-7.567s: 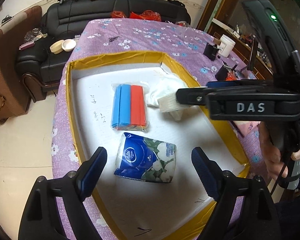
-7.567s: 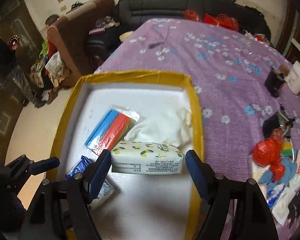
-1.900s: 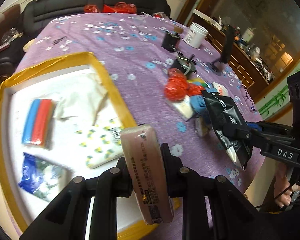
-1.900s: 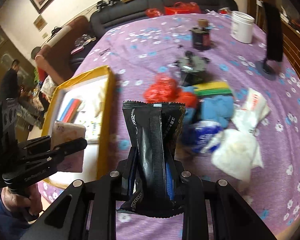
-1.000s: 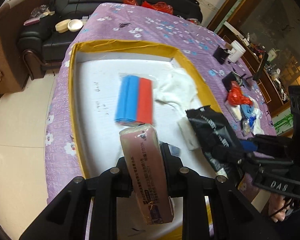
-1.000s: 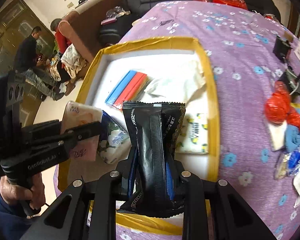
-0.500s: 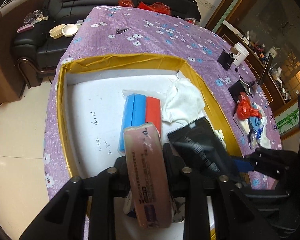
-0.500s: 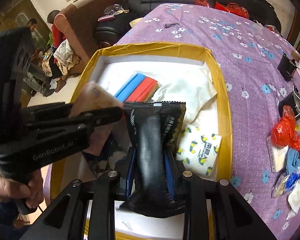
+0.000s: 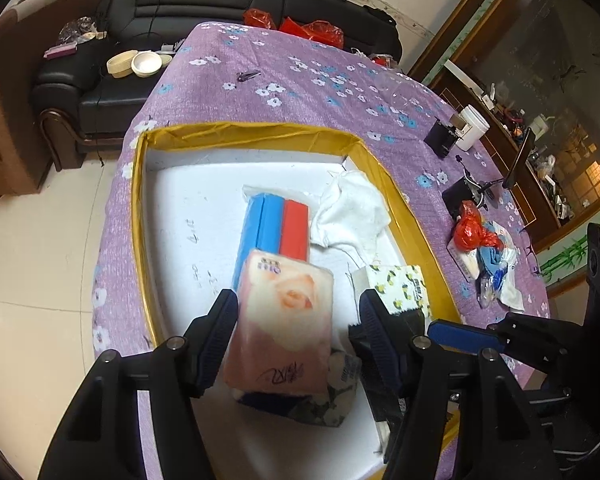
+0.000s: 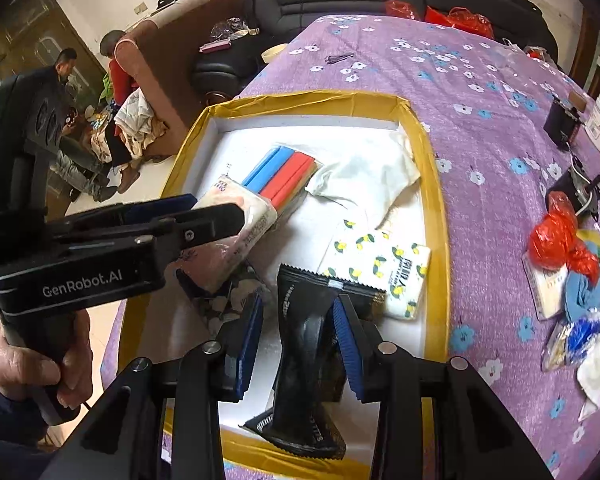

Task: Organize soft objects
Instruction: 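Carry the pink box and black packet into the tray and open both tools, then grasp the blue Vinda tissue bag with the left tool while the right tool grasps the white towel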

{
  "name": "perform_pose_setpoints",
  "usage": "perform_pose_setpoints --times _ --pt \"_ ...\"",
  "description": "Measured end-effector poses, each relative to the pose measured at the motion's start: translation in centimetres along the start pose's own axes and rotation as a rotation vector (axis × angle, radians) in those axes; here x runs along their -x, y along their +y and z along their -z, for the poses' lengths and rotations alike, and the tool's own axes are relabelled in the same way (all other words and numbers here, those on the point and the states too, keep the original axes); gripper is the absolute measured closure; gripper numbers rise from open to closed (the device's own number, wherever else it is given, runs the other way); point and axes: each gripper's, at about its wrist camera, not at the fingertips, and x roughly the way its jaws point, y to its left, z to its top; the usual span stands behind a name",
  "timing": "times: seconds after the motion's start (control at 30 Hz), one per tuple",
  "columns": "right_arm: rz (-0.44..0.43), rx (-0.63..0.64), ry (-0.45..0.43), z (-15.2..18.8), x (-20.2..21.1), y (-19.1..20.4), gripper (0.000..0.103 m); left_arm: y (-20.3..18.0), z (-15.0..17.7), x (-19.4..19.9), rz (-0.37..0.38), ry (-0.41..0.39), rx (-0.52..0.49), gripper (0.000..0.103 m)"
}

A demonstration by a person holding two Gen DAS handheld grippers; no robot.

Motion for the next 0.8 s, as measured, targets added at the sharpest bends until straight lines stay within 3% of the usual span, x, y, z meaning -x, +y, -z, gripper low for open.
perform_pose_setpoints --times 0.3,0.8 --pt "-0.015 -0.046 -0.026 0.9 1.9 -2.6 0.062 -3.1 1.0 -0.2 0.005 0.009 -0.031 0.039" --pt "-0.010 -0.184 -0.064 3.2 5.6 -10.5 0.063 -9.8 1.0 -2.4 0.020 0.043 -0.105 0.039"
